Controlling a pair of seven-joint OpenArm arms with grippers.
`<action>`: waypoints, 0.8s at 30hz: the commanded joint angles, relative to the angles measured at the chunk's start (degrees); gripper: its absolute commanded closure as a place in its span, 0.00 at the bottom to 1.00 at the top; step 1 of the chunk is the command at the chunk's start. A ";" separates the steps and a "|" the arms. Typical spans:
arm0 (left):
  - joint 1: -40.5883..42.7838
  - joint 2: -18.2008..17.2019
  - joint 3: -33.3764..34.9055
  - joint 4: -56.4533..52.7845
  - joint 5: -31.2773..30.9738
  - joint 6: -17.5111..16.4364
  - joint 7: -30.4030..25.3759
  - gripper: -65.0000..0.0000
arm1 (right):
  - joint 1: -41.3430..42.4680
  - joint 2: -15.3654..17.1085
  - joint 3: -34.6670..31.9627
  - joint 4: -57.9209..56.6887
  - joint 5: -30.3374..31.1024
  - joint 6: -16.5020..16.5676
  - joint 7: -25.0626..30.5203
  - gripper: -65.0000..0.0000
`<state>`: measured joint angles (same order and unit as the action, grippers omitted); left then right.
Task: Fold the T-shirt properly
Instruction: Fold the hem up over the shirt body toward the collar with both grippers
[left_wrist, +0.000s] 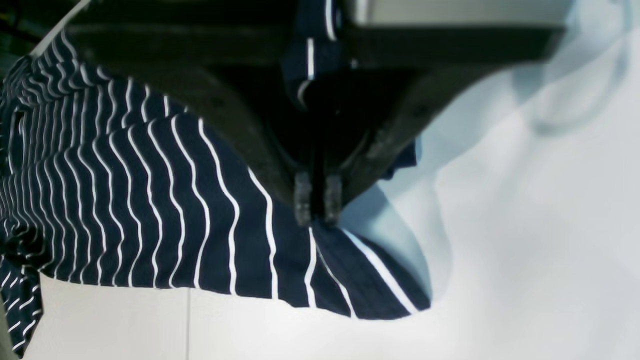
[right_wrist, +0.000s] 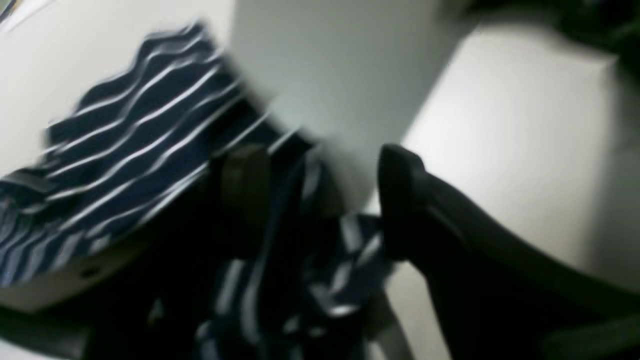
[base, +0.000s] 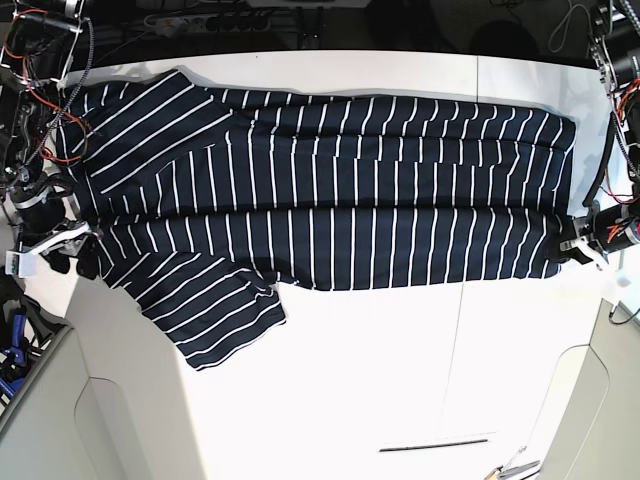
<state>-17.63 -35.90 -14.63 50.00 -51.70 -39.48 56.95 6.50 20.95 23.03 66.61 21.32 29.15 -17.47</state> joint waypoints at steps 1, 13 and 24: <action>-1.22 -1.40 -0.33 1.01 -0.81 -0.52 -1.05 1.00 | 1.49 0.92 0.37 0.76 -0.26 -1.22 1.70 0.47; -1.22 -1.40 -0.33 1.01 -0.76 -0.52 -2.27 1.00 | 17.16 -0.17 -1.84 -14.82 -1.38 -4.09 4.48 0.47; -1.22 -1.29 -0.33 1.01 -0.83 -0.52 -2.97 1.00 | 26.36 -3.65 -6.21 -30.42 -2.12 3.23 5.29 0.47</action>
<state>-17.65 -35.88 -14.63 50.00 -51.46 -39.48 55.20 31.14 16.78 16.82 35.46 18.57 31.77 -13.41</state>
